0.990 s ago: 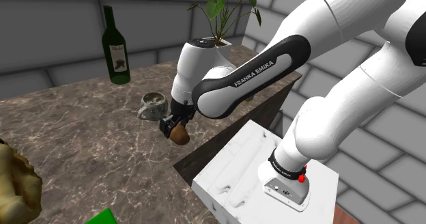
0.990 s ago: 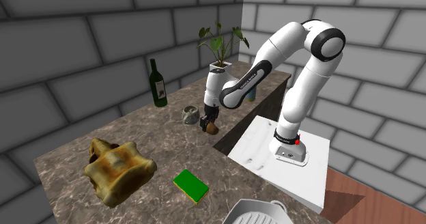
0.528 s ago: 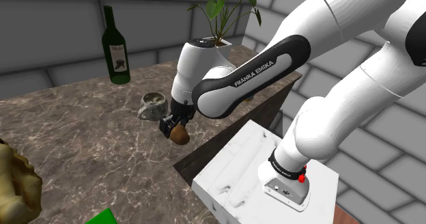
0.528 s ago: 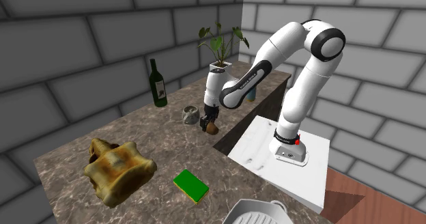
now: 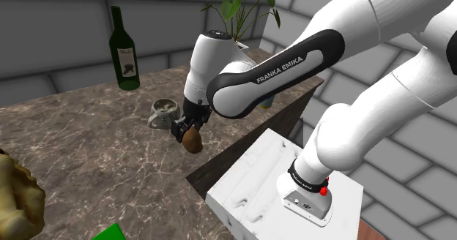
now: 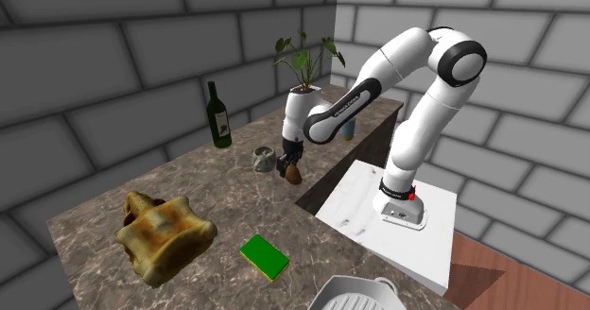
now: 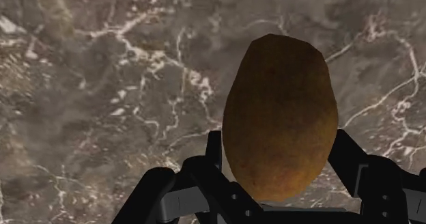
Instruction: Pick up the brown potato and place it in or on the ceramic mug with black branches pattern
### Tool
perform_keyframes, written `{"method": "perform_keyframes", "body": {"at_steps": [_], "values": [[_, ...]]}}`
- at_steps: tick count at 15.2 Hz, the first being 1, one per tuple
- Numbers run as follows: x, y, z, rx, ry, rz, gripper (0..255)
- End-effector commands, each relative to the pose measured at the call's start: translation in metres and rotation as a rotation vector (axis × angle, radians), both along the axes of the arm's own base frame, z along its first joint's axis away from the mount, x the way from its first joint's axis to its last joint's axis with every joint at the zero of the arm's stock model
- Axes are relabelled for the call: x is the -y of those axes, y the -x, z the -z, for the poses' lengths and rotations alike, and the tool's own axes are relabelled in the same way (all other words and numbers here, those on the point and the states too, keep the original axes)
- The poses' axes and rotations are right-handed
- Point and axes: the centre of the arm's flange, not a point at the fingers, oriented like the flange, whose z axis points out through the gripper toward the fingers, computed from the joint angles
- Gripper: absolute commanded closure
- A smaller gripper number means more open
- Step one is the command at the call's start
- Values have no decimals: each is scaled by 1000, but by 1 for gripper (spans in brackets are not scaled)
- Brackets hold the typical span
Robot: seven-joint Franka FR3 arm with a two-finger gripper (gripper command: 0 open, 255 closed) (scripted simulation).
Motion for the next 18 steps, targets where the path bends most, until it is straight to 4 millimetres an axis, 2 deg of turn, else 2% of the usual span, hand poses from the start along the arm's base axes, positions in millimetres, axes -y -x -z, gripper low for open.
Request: {"method": "perform_keyframes", "body": {"at_steps": [1,18], "values": [[0,1,-11,-1,0,0,255],[0,1,-101,-1,0,0,255]]}}
